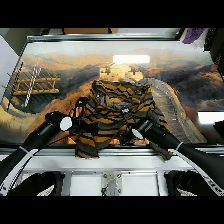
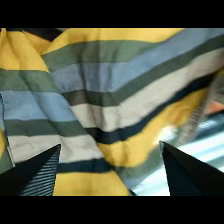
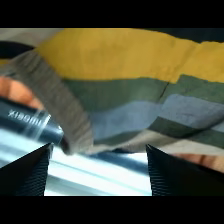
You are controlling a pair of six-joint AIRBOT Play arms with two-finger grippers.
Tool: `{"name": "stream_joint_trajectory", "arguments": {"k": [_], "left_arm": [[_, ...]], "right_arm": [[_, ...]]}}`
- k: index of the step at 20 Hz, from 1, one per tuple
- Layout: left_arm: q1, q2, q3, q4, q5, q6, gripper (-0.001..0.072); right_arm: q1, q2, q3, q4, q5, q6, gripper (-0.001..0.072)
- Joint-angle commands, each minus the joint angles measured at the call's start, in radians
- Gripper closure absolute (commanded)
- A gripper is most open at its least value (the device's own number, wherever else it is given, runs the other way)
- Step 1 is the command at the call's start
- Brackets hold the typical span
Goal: Fold the clothes and pants, and hang the long-sleeved shirts on hangers.
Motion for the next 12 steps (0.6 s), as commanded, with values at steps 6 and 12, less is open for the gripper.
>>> {"name": "stream_joint_trajectory", "arguments": {"k": [6,12], "left_arm": [[0.054,-0.235,0.089,0.087,-0.039,-0.066,0.0158],[0.221,-0.266,0.305,0.163,-0.099,-0.006,0.0694]], "right_arm": [[-0.033,0.004,0.015,-0.116,0.036,0.036,0.0694],[-0.252,0.200,0.127,-0.115,0.208,-0.108,0.0695]]}}
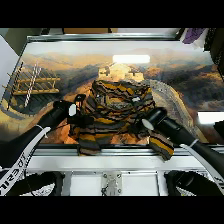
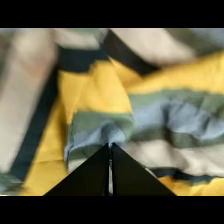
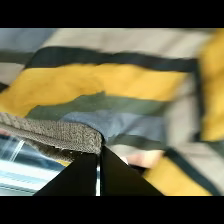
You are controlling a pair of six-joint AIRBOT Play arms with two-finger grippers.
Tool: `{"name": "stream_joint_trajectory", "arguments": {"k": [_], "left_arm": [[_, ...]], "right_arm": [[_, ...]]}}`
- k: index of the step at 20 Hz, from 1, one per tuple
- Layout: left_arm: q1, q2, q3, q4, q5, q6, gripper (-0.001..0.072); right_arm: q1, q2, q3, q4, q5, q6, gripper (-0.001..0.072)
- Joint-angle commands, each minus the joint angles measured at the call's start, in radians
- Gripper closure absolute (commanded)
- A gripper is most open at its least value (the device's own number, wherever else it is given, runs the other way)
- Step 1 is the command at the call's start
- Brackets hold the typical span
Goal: Fold the clothes and pants, and hang the long-sleeved shirts on hangers.
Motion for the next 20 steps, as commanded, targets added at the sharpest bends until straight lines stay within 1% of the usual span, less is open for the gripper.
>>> {"name": "stream_joint_trajectory", "arguments": {"k": [1,3,5,6,7,8,10,11,14,15,17,19,20], "left_arm": [[0.103,-0.014,0.164,0.032,-0.001,0.026,0.0694],[0.144,-0.014,0.253,0.031,0.042,0.027,0.0694],[0.162,-0.014,0.313,0.022,0.050,0.026,0.0692],[0.162,-0.014,0.335,0.022,0.034,0.026,0.0492],[0.156,-0.014,0.349,0.021,0.013,0.026,0.0154],[0.139,-0.014,0.354,0.021,-0.006,0.027,0.0095],[0.072,0.004,0.323,0.021,-0.010,0.027,0.0106],[0.021,0.020,0.291,0.022,0.009,0.027,0.0106],[-0.172,0.063,0.183,0.022,0.047,0.024,0.0105],[-0.243,0.064,0.154,0.027,0.051,0.011,0.0106],[-0.357,0.062,0.107,0.047,0.108,-0.038,0.0106],[-0.449,0.040,0.102,0.146,0.166,-0.132,0.0106],[-0.477,0.017,0.116,0.195,0.167,-0.178,0.0105]], "right_arm": [[-0.115,0.100,0.064,0.002,0.072,-0.057,0.0695],[-0.137,0.122,0.083,0.006,0.034,-0.048,0.0695],[-0.143,0.121,0.094,0.009,-0.021,-0.034,0.0695],[-0.143,0.121,0.094,0.010,-0.048,-0.010,0.0694],[-0.143,0.121,0.094,0.013,-0.071,0.017,0.0694],[-0.143,0.121,0.095,0.013,-0.088,0.037,0.0694],[-0.143,0.120,0.095,0.018,-0.127,0.070,0.0695],[-0.143,0.119,0.095,0.018,-0.134,0.090,0.0695],[-0.144,0.114,0.095,0.031,-0.133,0.100,0.0695],[-0.145,0.114,0.095,0.037,-0.134,0.102,0.0694],[-0.145,0.114,0.095,0.043,-0.134,0.122,0.0694],[-0.145,0.114,0.095,0.049,-0.134,0.122,0.0694],[-0.145,0.114,0.095,0.054,-0.134,0.122,0.0694]]}}
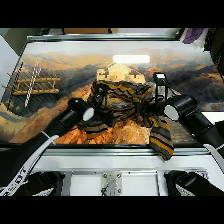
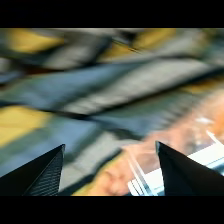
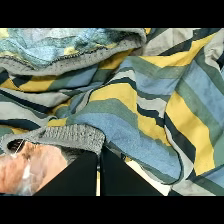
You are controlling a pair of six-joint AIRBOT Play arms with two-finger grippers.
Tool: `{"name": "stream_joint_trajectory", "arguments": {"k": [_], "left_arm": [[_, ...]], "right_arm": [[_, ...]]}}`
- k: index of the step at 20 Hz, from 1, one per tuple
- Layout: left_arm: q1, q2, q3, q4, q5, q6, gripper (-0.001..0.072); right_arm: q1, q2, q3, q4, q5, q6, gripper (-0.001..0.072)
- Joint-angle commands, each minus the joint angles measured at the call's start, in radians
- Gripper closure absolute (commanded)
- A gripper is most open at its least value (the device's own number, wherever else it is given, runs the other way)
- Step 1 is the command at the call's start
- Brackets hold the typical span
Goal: Fold the clothes and pants, and hang the long-sleeved shirts on hangers.
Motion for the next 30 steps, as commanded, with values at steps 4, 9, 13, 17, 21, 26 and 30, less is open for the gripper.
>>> {"name": "stream_joint_trajectory", "arguments": {"k": [4,9,13,17,21,26,30], "left_arm": [[-0.155,-0.155,0.049,0.137,0.039,-0.139,0.0105],[-0.108,-0.249,0.091,0.165,0.006,-0.143,0.0107],[-0.013,-0.257,0.082,0.234,-0.065,-0.172,0.0147],[0.093,-0.253,0.087,0.231,-0.082,-0.171,0.0513],[0.142,-0.141,0.190,0.231,-0.195,-0.028,0.0693],[0.123,0.141,0.471,0.107,-0.456,0.116,0.0694],[0.047,0.280,0.675,-0.059,-0.509,0.161,0.0694]], "right_arm": [[0.000,0.000,0.001,0.027,-0.003,0.011,0.0694],[0.000,0.000,0.001,0.031,-0.002,0.011,0.0694],[0.000,0.000,0.001,0.030,0.003,0.011,0.0694],[0.000,0.000,0.003,0.030,0.015,-0.006,0.0695],[-0.064,0.000,0.127,0.030,0.165,-0.154,0.0695],[-0.107,0.003,0.491,0.031,0.447,-0.339,0.0694],[-0.106,0.008,0.768,0.031,0.577,-0.346,0.0695]]}}
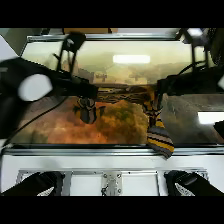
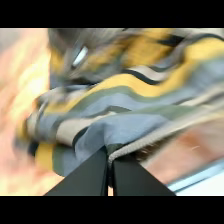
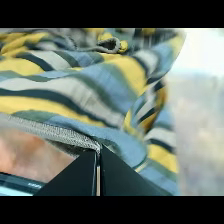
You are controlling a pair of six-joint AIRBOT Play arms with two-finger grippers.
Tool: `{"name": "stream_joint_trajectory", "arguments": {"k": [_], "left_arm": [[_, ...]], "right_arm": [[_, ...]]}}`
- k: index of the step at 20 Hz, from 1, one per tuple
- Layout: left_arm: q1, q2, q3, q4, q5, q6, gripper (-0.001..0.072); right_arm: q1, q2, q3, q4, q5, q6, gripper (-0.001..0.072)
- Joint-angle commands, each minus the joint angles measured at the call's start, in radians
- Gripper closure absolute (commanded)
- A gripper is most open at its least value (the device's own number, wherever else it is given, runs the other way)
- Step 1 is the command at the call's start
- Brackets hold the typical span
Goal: Fold the clothes and pants, and hang the long-sleeved shirts on hangers.
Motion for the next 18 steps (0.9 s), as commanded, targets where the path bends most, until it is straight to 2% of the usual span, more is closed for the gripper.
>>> {"name": "stream_joint_trajectory", "arguments": {"k": [1,5,8,10,13,15,18], "left_arm": [[-0.076,0.116,0.179,-0.116,-0.069,0.050,0.0694],[-0.122,0.115,0.306,-0.105,-0.074,0.046,0.0694],[-0.029,0.021,0.275,-0.066,-0.166,0.050,0.0694],[0.100,-0.069,0.181,-0.183,-0.208,0.093,0.0694],[0.286,-0.196,-0.032,-0.499,-0.225,0.138,0.0694],[0.327,-0.203,-0.198,-0.557,-0.217,0.169,0.0695],[0.279,-0.116,-0.461,-0.557,-0.130,0.185,0.0694]], "right_arm": [[-0.004,0.005,0.239,0.003,0.142,-0.037,0.0695],[-0.004,0.022,0.320,0.006,0.183,-0.034,0.0695],[-0.005,-0.039,0.317,0.020,0.235,-0.088,0.0699],[-0.005,-0.130,0.308,0.028,0.264,-0.154,0.0699],[-0.006,-0.277,0.264,0.021,0.279,-0.199,0.0699],[-0.004,-0.307,0.169,0.056,0.298,-0.198,0.0699],[-0.003,-0.257,-0.060,0.151,0.268,-0.151,0.0696]]}}
